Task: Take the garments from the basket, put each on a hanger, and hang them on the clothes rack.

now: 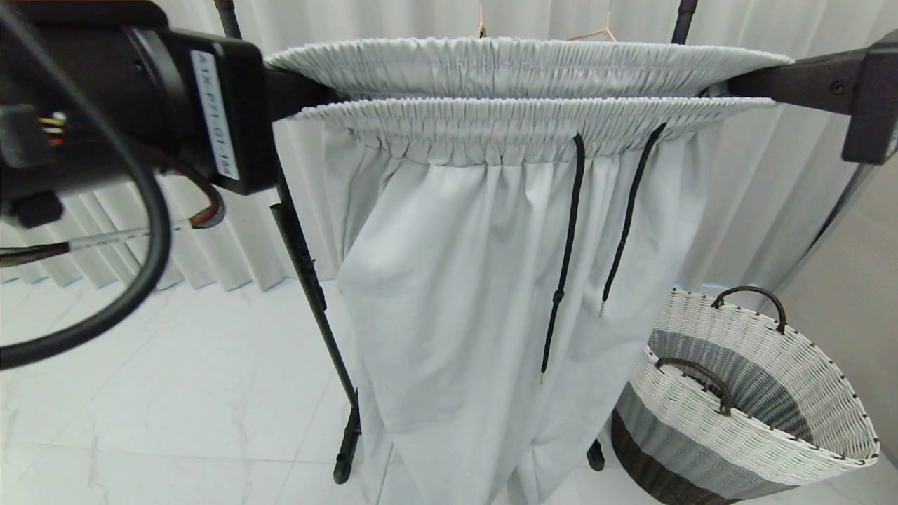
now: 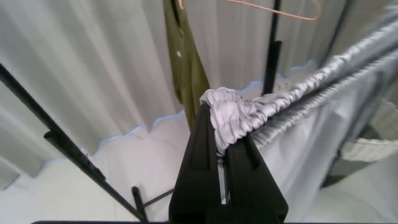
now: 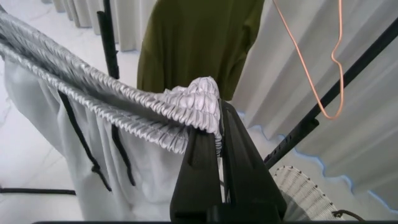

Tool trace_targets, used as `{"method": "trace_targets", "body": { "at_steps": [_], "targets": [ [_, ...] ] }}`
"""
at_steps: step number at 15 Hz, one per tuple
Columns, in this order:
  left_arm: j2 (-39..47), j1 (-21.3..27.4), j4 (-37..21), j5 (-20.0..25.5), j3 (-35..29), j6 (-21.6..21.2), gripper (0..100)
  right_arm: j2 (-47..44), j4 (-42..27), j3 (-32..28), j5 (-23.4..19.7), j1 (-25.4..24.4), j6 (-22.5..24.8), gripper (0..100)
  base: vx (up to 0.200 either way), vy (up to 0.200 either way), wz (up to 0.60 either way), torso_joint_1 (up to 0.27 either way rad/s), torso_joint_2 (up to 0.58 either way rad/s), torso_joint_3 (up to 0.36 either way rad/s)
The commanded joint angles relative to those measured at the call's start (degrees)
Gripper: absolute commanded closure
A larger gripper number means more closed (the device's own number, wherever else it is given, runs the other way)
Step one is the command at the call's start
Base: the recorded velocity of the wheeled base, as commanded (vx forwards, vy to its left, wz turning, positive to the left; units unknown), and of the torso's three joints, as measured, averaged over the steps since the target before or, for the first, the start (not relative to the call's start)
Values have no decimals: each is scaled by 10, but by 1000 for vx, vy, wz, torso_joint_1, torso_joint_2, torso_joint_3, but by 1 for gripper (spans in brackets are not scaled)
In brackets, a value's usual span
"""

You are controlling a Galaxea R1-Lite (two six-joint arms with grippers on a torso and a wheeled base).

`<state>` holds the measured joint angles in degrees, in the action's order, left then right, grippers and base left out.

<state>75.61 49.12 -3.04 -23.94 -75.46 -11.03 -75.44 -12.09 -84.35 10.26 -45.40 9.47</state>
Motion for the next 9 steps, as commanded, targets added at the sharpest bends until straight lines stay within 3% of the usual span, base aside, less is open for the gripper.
{"method": "trace_targets", "body": {
  "at_steps": [1, 9],
  "targets": [
    [38, -4, 2, -1, -4, 0, 100, 12, 1, 8, -2, 1, 0, 100, 0, 0, 0, 0, 0, 0],
    [32, -5, 3, -4, -7, -9, 100, 5, 4, 10, 0, 3, -2, 100, 0, 0, 0, 0, 0, 0]
  ]
}}
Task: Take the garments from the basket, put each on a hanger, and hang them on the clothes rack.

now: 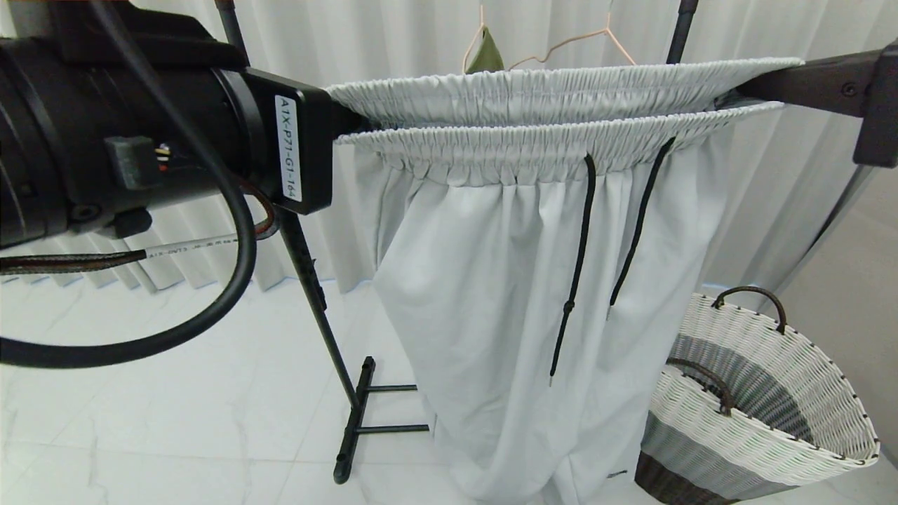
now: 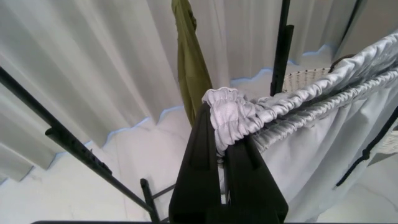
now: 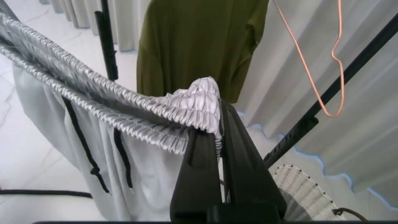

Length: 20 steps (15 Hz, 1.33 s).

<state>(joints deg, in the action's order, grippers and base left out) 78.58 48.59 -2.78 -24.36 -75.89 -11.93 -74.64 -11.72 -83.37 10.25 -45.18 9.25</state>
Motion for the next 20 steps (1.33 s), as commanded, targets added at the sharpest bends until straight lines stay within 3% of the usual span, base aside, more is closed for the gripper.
{"method": "trace_targets", "body": {
  "at_steps": [1, 4, 5, 9, 13, 15, 16, 20],
  "targets": [
    [8, -1, 1, 0, -12, 1, 100, -8, 0, 1, 0, 1, -1, 100, 0, 0, 0, 0, 0, 0],
    [13, -1, 1, 0, -14, 2, 100, -12, 9, 2, 0, 1, -1, 100, 0, 0, 0, 0, 0, 0],
    [13, -1, 1, 0, -13, 2, 100, -11, 9, 2, -1, 1, -1, 0, 0, 0, 0, 0, 0, 0],
    [11, -6, 1, 0, -11, 4, 100, -2, 9, 25, -1, -1, 1, 0, 0, 0, 0, 0, 0, 0],
    [6, -49, 1, -2, 6, 0, 100, 45, -9, 91, 6, 5, 2, 0, 0, 0, 0, 0, 0, 0],
    [-26, -64, -12, -11, 40, -34, 100, 57, -91, 92, 69, 29, 2, 0, 0, 0, 0, 0, 0, 0],
    [-51, -98, -18, -10, 75, -65, 100, 61, -139, 95, 125, 48, 2, 0, 0, 0, 0, 0, 0, 0],
    [-77, -151, -18, -10, 115, -75, 100, 66, -146, 121, 144, 98, 3, 0, 0, 0, 0, 0, 0, 0]
  ]
}}
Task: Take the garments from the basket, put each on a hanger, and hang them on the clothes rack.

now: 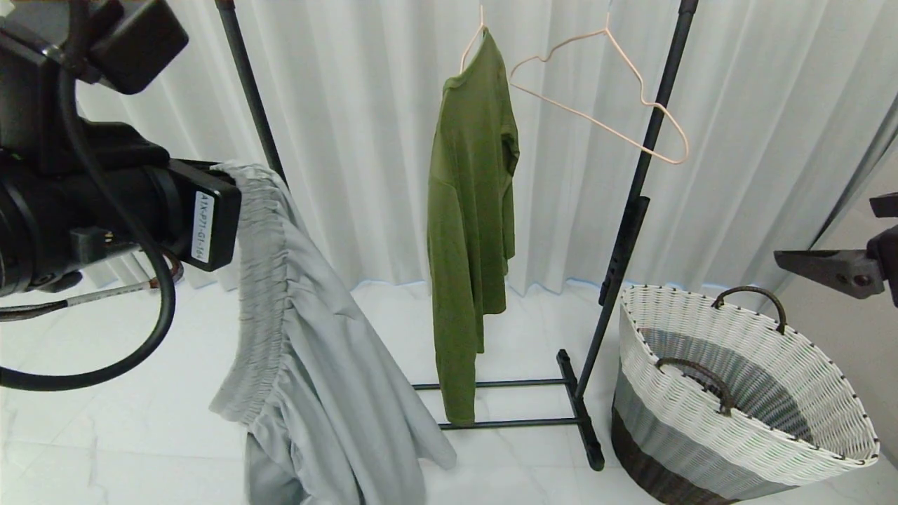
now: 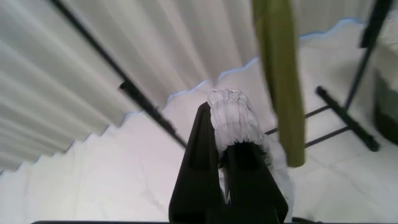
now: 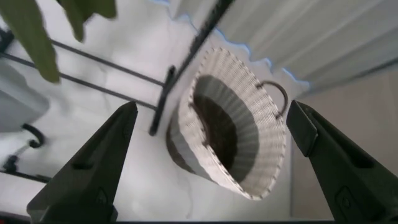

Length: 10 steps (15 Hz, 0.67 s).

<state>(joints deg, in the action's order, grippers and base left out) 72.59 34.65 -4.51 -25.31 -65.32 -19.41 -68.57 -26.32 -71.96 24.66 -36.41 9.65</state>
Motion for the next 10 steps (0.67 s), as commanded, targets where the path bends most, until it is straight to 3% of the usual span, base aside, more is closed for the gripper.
{"method": "trace_targets", "body": {
  "at_steps": [1, 5, 10],
  "targets": [
    [-18, -21, 1, 1, 10, 0, 100, 12, 0, 22, 0, 28, 9, 0, 0, 0, 0, 0, 0, 0],
    [-24, -32, 3, 0, 23, 1, 100, 31, 25, 62, 1, 42, 19, 0, 0, 0, 0, 0, 0, 0],
    [-41, -32, 4, 1, 47, 0, 100, 34, 37, 63, -3, 65, 19, 0, 0, 0, 0, 11, -36, -24]
  ]
}}
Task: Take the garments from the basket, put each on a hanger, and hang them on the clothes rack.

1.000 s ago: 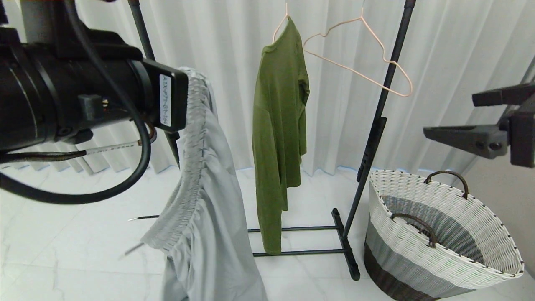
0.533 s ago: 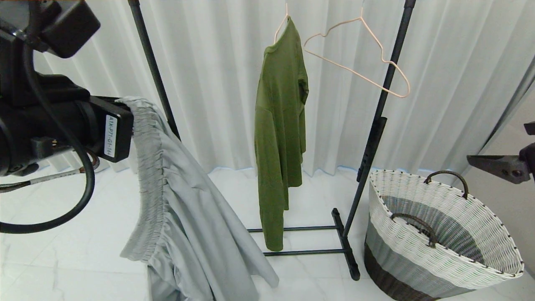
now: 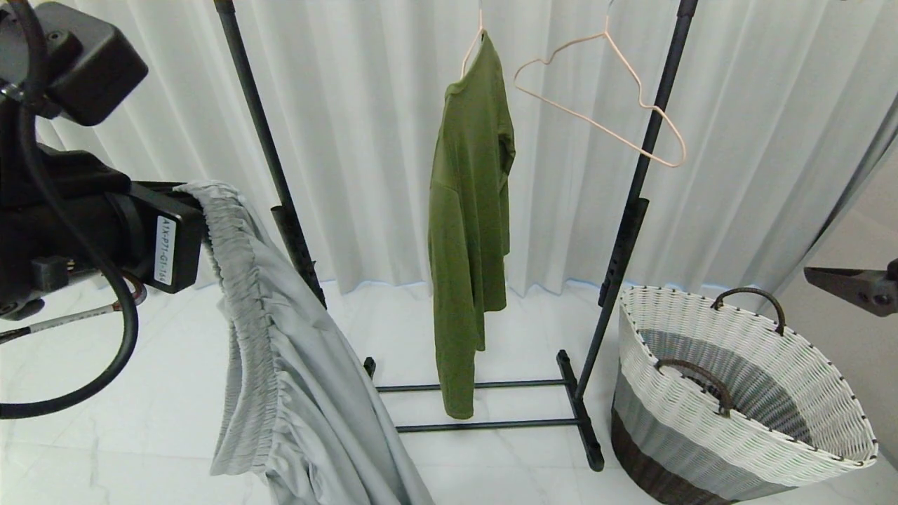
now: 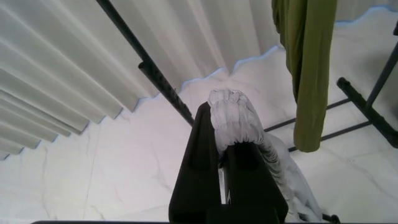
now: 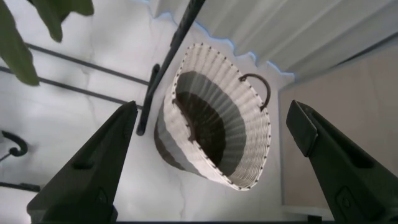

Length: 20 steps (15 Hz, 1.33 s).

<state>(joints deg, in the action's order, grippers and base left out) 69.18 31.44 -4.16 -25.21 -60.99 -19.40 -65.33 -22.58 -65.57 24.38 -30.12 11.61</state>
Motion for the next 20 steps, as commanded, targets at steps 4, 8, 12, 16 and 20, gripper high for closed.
{"method": "trace_targets", "body": {
  "at_steps": [4, 8, 12, 16, 20],
  "targets": [
    [-22, 0, 0, -1, 4, -28, 100, 15, 0, -1, -2, 2, 0, 0, 0, 0, 0, 151, -391, -240],
    [-27, 0, 0, -1, 14, -35, 100, 16, 15, 2, -4, 2, -3, 0, 0, 0, 0, 185, -465, -275],
    [-36, 0, 4, 0, 26, -35, 100, 13, 25, 7, -4, 2, -4, 0, 0, 0, 0, 211, -492, -282],
    [-41, 1, 4, 0, 29, -35, 100, 20, 25, 14, 0, 2, -2, 0, 0, 0, 0, 229, -505, -282],
    [-48, 2, 4, -1, 36, -35, 100, 23, 25, 25, -2, 8, -4, 0, 0, 0, 0, 196, -427, -229]
  ]
}}
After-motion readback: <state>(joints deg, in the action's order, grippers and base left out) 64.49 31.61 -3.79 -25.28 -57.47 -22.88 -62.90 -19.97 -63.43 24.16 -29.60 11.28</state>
